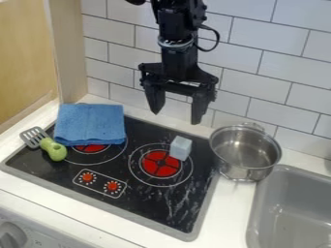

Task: Take a blue things

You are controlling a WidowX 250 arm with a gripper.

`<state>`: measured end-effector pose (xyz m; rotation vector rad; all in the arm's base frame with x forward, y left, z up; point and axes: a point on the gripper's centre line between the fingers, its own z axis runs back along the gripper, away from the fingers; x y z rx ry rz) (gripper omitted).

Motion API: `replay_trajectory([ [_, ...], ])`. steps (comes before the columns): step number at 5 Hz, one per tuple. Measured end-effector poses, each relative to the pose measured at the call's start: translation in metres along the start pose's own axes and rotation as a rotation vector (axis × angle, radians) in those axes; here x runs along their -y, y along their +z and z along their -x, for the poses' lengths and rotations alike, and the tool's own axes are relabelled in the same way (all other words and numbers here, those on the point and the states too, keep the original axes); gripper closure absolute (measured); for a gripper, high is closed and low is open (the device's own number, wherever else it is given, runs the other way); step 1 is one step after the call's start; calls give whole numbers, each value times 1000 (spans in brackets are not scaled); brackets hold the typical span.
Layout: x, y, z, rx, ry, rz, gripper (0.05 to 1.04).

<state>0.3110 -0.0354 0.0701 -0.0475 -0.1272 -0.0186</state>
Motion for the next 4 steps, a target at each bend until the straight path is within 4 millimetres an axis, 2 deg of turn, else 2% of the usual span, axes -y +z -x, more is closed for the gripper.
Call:
replay_trajectory([
  [1, -1, -14, 15, -66, -2, -5, 85],
  [2, -13, -15, 21, -109, 10, -9, 85],
  [3, -34, -13, 11, -101, 40, -13, 85],
  [4, -45, -13, 9, -102, 50, -6, 85],
])
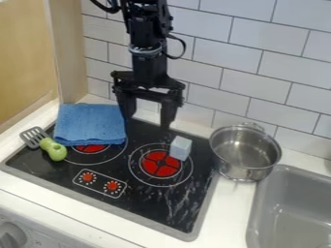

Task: Take a blue things

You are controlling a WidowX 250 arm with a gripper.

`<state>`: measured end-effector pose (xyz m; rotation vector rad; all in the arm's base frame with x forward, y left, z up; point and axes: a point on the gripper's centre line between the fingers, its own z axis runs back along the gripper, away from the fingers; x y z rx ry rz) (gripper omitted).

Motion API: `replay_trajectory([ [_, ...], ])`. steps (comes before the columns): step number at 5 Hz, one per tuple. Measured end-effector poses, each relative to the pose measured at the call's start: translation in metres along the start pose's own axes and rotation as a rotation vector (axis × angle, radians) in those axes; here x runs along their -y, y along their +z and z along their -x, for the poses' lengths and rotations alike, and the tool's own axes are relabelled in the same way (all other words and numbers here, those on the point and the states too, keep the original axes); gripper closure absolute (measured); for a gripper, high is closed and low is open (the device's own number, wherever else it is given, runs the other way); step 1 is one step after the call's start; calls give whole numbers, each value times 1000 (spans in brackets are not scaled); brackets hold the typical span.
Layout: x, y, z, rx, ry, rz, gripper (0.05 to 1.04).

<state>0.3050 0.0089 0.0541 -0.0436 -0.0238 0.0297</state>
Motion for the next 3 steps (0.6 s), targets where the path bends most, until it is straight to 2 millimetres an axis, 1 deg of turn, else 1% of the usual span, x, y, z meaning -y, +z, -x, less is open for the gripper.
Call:
replay_trajectory([
  [1, -18, 4, -7, 2, 27, -10, 85],
  [2, -29, 6, -17, 13, 34, -17, 85],
  [3, -53, 2, -19, 6, 84, -17, 85],
])
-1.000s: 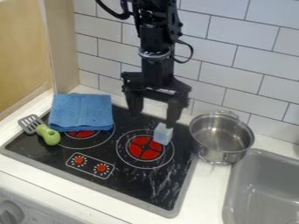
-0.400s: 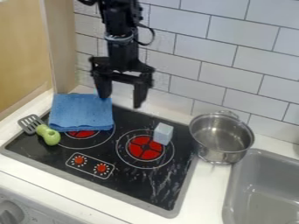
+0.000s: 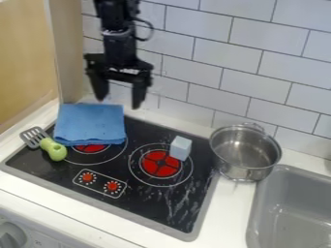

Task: Take a blue things

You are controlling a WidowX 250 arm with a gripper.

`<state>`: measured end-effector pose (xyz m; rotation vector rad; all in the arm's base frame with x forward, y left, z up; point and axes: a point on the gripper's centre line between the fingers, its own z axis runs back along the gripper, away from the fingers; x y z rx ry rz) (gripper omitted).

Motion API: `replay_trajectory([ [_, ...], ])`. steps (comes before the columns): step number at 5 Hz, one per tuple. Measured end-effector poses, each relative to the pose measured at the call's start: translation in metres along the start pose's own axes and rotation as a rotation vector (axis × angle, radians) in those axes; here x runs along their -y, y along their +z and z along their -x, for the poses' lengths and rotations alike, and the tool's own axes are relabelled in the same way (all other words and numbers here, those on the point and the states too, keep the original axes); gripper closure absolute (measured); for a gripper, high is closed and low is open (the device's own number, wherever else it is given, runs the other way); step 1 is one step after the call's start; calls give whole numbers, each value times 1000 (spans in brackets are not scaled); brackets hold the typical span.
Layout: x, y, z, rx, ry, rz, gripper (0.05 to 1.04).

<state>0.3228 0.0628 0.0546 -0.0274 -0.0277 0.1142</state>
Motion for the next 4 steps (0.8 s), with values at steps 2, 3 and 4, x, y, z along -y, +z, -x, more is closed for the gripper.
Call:
replay_trajectory([
  [2, -24, -17, 2, -26, 34, 4, 85],
  [3, -37, -24, -1, -37, 53, 0, 85],
  [4, -43, -33, 0, -50, 64, -22, 85],
])
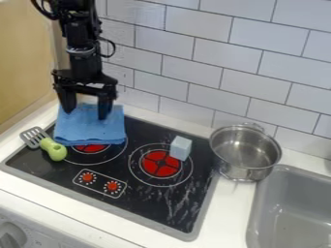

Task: Take a blue things

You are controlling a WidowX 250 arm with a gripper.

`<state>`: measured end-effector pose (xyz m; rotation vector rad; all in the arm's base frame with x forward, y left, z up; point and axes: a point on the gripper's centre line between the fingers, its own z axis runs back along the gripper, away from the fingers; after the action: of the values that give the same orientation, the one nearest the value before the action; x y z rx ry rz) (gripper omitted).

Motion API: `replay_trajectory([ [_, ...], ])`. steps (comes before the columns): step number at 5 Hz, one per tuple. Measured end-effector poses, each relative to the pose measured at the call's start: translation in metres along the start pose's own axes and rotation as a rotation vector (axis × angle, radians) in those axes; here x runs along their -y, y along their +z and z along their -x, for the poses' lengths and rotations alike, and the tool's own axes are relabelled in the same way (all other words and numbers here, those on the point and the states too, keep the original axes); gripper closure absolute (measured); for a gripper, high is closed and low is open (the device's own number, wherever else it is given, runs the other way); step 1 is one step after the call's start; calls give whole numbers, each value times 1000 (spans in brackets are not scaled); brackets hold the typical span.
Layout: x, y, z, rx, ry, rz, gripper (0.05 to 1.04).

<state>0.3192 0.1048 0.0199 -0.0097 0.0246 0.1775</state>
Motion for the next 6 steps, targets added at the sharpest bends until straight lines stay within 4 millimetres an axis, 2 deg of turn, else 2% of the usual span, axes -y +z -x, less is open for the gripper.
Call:
replay_trajectory([
  [1, 1, -12, 0, -14, -6, 12, 85],
  [2, 0, -15, -10, 8, 9, 5, 85],
  [3, 7, -16, -18, 67, 21, 49, 85],
  [6, 19, -16, 11, 47, 54, 55, 85],
])
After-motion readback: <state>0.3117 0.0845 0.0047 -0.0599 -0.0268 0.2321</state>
